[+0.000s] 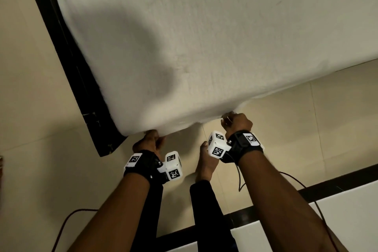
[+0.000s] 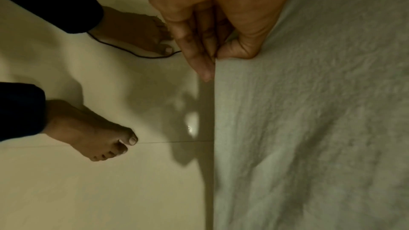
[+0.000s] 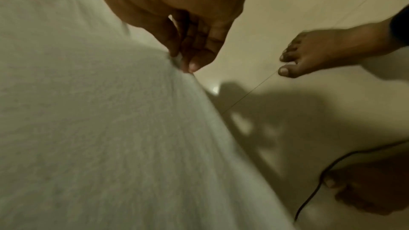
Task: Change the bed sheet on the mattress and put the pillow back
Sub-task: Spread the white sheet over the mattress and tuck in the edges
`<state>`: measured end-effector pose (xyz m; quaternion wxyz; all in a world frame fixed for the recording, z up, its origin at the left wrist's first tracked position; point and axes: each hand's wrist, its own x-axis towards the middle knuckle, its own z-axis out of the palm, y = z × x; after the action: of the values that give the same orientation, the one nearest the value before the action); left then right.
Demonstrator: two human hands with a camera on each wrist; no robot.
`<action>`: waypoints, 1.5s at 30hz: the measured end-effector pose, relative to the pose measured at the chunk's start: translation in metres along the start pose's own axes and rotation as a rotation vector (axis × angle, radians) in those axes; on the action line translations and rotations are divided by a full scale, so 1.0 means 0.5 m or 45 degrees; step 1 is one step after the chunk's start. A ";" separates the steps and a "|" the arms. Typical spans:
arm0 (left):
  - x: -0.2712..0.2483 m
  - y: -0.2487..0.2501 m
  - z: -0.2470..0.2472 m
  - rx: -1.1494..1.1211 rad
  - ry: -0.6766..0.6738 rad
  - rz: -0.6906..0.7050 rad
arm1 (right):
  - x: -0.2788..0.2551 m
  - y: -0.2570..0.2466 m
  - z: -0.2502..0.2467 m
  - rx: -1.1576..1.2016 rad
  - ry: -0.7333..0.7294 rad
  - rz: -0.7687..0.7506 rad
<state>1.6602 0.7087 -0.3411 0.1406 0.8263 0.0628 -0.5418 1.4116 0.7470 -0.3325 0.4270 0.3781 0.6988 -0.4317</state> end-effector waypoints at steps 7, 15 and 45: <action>0.023 0.018 0.013 -0.144 -0.160 0.009 | -0.013 0.015 0.011 0.024 0.061 -0.117; -0.053 -0.019 0.017 -0.660 -0.423 -0.238 | -0.060 0.014 -0.007 0.240 -0.021 0.001; -0.058 0.045 0.020 -0.627 -0.393 -0.110 | -0.031 -0.058 0.001 -0.109 -0.360 -0.136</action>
<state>1.6454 0.6856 -0.3149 0.3214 0.6718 0.2055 -0.6350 1.3910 0.7342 -0.3101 0.5133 0.2574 0.6686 -0.4725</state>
